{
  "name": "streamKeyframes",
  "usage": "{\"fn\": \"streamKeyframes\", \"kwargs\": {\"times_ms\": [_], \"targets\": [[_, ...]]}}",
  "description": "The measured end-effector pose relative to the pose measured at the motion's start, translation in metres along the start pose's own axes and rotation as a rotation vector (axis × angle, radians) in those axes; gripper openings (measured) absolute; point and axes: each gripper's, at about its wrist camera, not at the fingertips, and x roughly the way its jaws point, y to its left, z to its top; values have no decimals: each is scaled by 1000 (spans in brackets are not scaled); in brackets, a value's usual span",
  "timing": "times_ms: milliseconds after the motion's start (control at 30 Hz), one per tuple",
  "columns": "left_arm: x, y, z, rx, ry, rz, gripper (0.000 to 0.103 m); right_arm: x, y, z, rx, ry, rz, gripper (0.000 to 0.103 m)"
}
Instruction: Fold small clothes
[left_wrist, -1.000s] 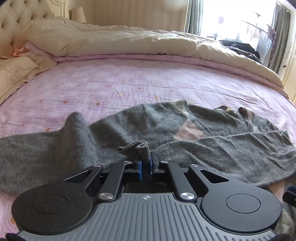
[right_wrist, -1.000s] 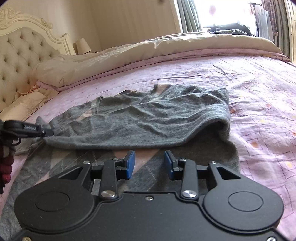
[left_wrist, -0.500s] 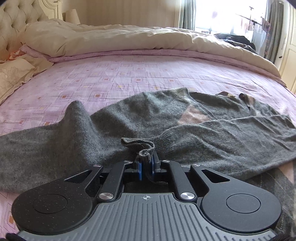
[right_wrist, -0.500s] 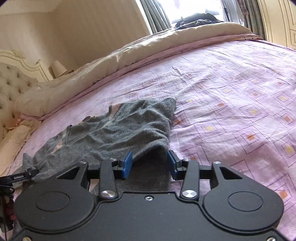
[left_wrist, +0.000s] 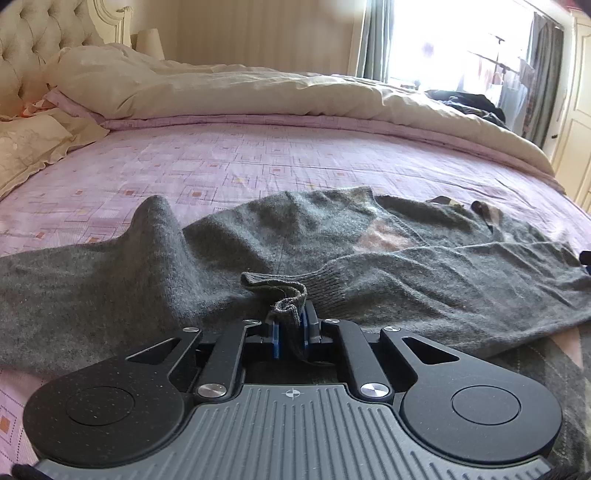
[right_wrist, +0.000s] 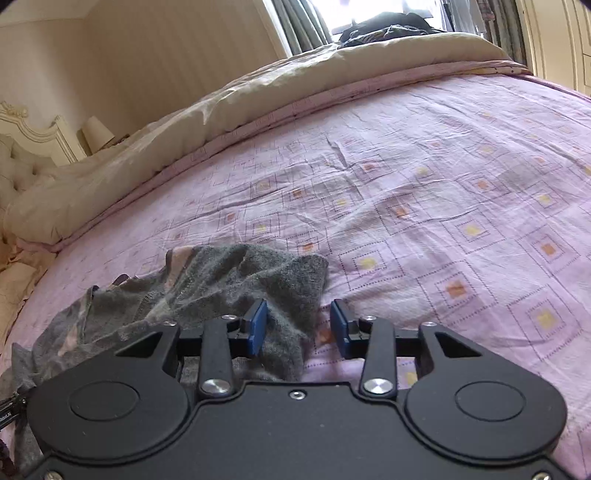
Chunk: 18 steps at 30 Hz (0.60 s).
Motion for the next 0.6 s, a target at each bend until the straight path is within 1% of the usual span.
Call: {"fn": "streamKeyframes", "kwargs": {"times_ms": [67, 100, 133, 167, 200, 233, 267, 333, 433, 500, 533, 567, 600], "targets": [[-1, 1, -3, -10, -21, -6, 11, 8, 4, 0, -23, 24, 8, 14], [-2, 2, -3, -14, -24, -11, 12, 9, 8, 1, -67, 25, -5, 12], [-2, 3, -3, -18, -23, -17, 13, 9, 12, 4, -114, 20, -37, 12], [-2, 4, -2, -21, -20, -27, 16, 10, 13, 7, -142, 14, -76, 12], [-2, 5, -1, -21, -14, -40, 19, 12, 11, 11, -137, 20, -98, 11], [-2, 5, 0, -16, -6, -50, 20, 13, 7, 14, -115, 30, -108, 11], [-1, 5, 2, -6, 6, -55, 22, 13, 3, 16, -100, 33, -103, 12], [-2, 5, 5, 17, 30, -62, 24, 4, 2, 17, -89, 15, -101, 24], [-6, 7, 7, 46, 70, -74, 29, -18, 8, 12, -98, -14, -68, 25], [-12, 9, 7, 55, 100, -85, 37, -33, 15, 4, -114, -17, -44, 26], [-16, 10, 6, 56, 113, -90, 39, -39, 18, -2, -124, -16, -35, 28], [-21, 11, 4, 56, 128, -92, 41, -46, 21, -8, -132, -15, -29, 35], [-26, 11, 1, 52, 140, -94, 42, -53, 24, -15, -138, -13, -25, 38]]}}
